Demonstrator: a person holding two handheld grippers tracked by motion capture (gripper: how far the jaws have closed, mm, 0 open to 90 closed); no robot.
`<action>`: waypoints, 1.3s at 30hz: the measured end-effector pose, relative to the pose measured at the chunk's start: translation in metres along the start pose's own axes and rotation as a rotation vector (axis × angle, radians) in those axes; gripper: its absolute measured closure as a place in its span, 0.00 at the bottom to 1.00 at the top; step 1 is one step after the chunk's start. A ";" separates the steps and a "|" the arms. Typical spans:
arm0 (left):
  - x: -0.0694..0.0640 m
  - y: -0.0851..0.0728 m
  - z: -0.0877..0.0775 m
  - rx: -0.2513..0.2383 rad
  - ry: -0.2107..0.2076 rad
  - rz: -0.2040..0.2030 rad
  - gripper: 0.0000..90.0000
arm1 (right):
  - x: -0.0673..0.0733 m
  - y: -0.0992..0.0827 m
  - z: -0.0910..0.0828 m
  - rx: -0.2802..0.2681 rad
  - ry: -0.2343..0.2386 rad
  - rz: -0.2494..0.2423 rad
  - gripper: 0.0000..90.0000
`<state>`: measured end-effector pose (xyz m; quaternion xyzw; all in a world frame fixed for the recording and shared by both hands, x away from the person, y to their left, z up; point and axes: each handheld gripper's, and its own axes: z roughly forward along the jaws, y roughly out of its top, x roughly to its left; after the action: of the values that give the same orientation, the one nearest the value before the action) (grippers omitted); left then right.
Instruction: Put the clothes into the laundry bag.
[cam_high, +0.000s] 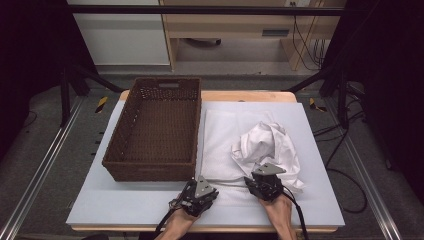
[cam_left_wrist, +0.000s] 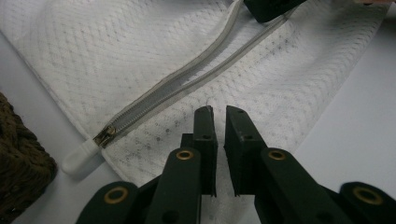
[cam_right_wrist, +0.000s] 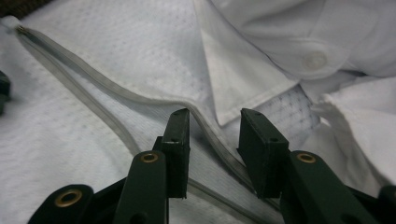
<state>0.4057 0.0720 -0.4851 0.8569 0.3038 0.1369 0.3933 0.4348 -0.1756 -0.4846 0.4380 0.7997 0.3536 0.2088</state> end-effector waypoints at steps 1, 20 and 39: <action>0.001 0.000 0.000 0.003 -0.004 -0.006 0.95 | -0.001 0.000 0.000 -0.003 0.006 0.010 0.72; -0.001 0.016 -0.001 -0.009 -0.035 0.029 0.81 | -0.004 0.010 -0.015 -0.051 -0.038 -0.041 0.99; 0.010 0.076 0.052 -0.037 0.004 0.035 0.54 | -0.018 0.011 -0.026 -0.133 0.022 0.022 0.99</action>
<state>0.4696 0.0093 -0.4619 0.8545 0.2869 0.1509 0.4059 0.4340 -0.1962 -0.4586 0.4281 0.7718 0.4129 0.2247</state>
